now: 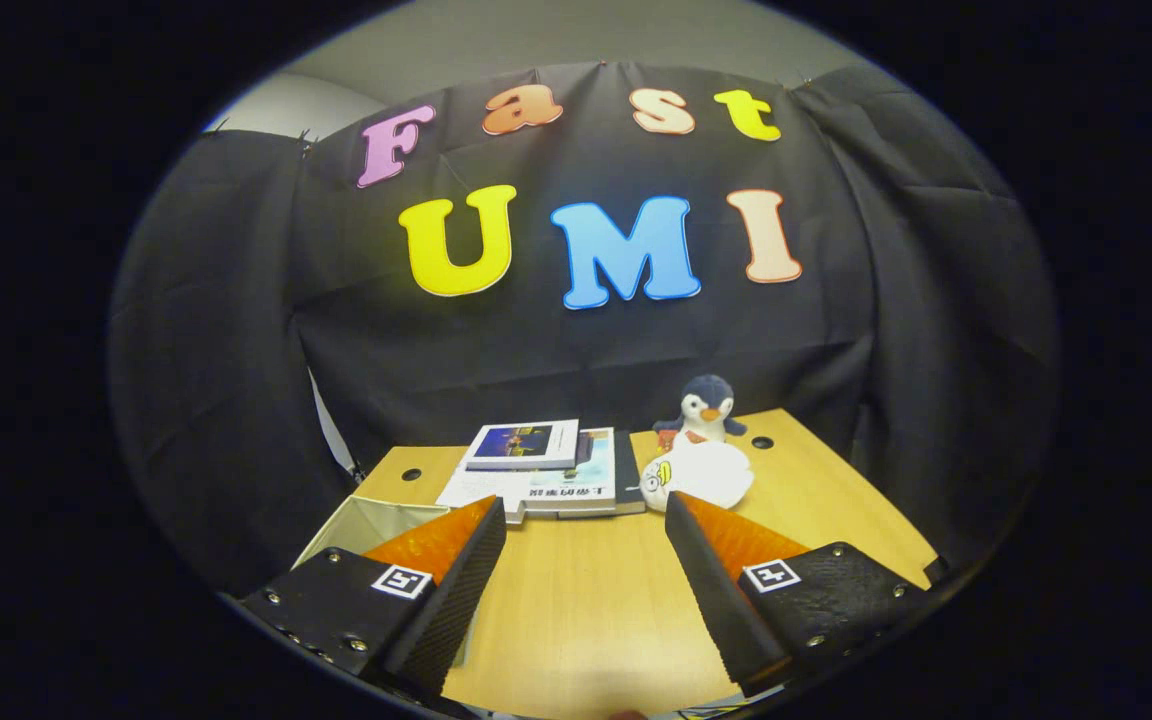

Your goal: Open the storage box then place both shoes into the box .Put the left shoe in first, then the right shoe, with the right side of both shoes facing outward in a uniform manner.

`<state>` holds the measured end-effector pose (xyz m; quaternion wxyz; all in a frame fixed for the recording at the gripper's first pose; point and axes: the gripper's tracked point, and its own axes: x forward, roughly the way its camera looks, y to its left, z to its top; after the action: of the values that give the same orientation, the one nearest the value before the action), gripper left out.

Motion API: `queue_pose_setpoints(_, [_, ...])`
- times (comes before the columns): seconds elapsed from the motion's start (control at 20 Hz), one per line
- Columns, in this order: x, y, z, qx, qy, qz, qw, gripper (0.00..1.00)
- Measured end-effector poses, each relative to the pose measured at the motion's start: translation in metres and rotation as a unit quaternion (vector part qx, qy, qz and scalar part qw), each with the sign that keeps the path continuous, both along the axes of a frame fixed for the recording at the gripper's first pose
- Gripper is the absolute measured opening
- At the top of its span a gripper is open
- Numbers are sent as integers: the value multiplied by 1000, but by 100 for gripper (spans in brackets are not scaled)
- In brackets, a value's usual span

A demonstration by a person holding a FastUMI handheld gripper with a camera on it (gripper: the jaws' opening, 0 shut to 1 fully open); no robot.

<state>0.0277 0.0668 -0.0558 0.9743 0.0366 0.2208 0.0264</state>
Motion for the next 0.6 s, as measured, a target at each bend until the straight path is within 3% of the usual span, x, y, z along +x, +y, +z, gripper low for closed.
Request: queue_pose_setpoints(0.6, [-10,-74,31,-25,-80,-26,996,97])
